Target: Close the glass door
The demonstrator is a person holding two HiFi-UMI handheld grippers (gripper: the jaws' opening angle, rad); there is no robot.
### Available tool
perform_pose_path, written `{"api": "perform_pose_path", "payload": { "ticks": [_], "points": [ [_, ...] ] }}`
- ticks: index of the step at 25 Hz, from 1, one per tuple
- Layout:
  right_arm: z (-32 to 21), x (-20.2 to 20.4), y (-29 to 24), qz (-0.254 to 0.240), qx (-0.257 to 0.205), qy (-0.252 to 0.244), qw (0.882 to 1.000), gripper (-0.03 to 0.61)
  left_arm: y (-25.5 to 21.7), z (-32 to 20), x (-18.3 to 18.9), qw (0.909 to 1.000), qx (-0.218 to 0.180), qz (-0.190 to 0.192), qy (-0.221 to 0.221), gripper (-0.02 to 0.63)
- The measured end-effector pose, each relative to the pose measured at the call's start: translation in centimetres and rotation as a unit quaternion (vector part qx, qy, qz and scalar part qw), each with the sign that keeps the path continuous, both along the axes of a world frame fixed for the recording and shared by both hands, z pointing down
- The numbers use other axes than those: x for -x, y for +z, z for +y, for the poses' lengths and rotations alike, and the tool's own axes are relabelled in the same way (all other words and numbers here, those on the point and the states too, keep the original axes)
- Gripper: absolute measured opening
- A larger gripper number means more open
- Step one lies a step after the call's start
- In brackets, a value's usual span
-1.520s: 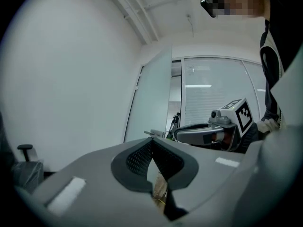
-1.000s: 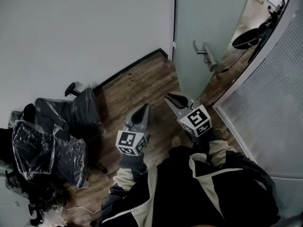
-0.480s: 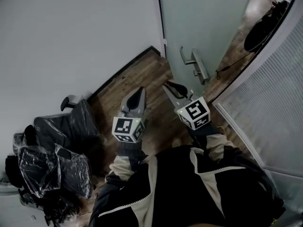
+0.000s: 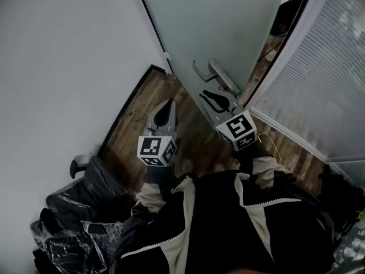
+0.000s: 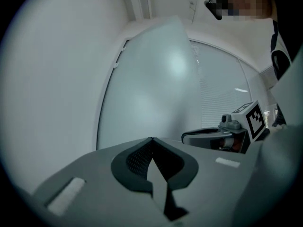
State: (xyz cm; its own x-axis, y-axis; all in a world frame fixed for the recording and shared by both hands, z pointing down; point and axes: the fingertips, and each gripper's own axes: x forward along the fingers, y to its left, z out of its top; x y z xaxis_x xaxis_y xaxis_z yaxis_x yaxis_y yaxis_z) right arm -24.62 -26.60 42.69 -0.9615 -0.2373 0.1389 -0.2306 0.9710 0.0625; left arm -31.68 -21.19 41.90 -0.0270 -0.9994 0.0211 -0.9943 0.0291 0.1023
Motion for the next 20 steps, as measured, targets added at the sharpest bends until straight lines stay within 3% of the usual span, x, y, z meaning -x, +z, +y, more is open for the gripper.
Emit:
{"api": "perform_pose_path", "payload": {
  "ticks": [6, 13, 17, 20],
  "points": [
    [-1.5, -0.6, -0.3, 0.019, -0.024, 0.123, 0.992, 0.054, -0.3, -2.2, 0.3, 0.9928, -0.004, -0.001, 0.120, 0.003],
    [-2.5, -0.4, 1.0, 0.047, -0.033, 0.226, 0.973, 0.054, 0.8, -3.6, 0.4, 0.9748, 0.003, 0.002, 0.223, 0.003],
    [-3.7, 1.1, 2.5, 0.145, -0.085, 0.239, 0.956, 0.055, 1.1, -3.6, 0.0, 0.9674, 0.001, 0.006, 0.253, 0.003],
    [-4.9, 2.3, 4.1, 0.264, -0.160, 0.230, 0.923, 0.067, 1.3, -3.7, -0.1, 0.9632, 0.001, 0.015, 0.268, 0.003]
  ]
}}
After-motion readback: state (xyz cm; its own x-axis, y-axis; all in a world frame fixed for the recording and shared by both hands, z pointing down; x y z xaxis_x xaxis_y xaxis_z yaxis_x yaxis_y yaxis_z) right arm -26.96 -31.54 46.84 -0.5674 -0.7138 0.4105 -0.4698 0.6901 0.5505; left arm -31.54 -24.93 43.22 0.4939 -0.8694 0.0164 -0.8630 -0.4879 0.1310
